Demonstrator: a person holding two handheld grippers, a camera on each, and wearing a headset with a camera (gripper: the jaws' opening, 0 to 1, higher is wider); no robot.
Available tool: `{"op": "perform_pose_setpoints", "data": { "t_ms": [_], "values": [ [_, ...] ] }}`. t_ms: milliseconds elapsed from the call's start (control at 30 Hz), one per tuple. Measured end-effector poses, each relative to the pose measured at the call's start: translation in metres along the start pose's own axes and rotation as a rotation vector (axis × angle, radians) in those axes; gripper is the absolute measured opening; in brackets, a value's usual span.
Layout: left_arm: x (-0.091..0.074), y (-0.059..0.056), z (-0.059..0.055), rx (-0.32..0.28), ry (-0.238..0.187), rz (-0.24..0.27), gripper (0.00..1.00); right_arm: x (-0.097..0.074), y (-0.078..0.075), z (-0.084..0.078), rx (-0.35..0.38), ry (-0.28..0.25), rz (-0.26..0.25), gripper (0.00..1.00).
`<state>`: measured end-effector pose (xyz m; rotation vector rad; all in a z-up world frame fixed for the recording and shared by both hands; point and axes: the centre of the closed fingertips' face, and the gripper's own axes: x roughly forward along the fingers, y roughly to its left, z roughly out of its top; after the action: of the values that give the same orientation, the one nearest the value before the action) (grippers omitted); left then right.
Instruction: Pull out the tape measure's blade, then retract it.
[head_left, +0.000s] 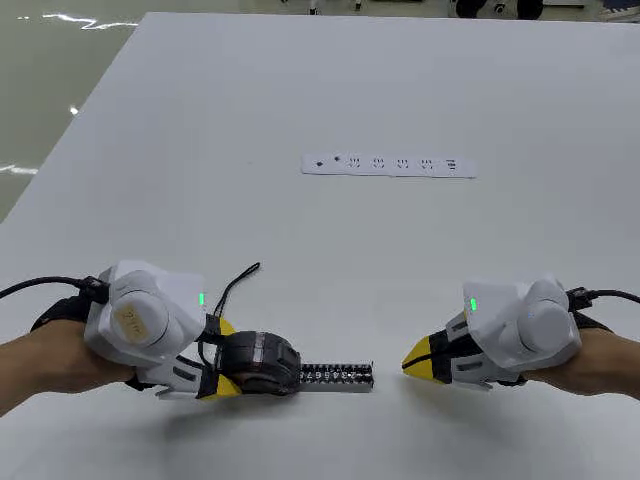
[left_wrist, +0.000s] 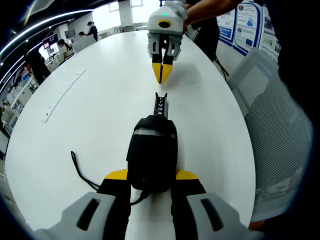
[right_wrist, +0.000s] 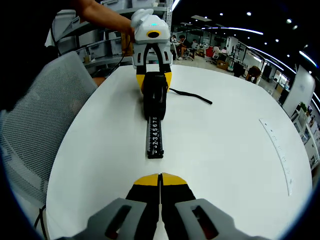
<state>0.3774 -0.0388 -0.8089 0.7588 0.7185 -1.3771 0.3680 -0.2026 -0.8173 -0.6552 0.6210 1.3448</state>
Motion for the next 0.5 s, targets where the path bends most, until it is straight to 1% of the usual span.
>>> {"op": "perform_pose_setpoints", "data": {
  "t_ms": [67, 233, 267, 367, 500],
  "values": [
    [0.0002, 0.0000, 0.0000, -0.004, -0.004, 0.004, 0.25, -0.0028, -0.0017, 0.0003, 0.002, -0.003, -0.015, 0.00],
    [0.0012, -0.0003, -0.0002, -0.001, 0.002, 0.003, 0.25, -0.0054, 0.0021, -0.0030, 0.006, 0.000, -0.022, 0.00],
    [0.0012, -0.0003, -0.0002, -0.001, 0.001, 0.002, 0.25, -0.0055, 0.0029, -0.0033, 0.017, 0.001, -0.019, 0.00],
    [0.0016, -0.0002, -0.0004, 0.001, 0.001, 0.002, 0.25, -0.0061, 0.0048, -0.0021, -0.004, -0.009, -0.026, 0.00],
    [0.0014, -0.0002, -0.0001, -0.001, 0.000, 0.003, 0.25, -0.0057, 0.0042, 0.0008, -0.001, -0.027, -0.026, 0.00]
  ]
}}
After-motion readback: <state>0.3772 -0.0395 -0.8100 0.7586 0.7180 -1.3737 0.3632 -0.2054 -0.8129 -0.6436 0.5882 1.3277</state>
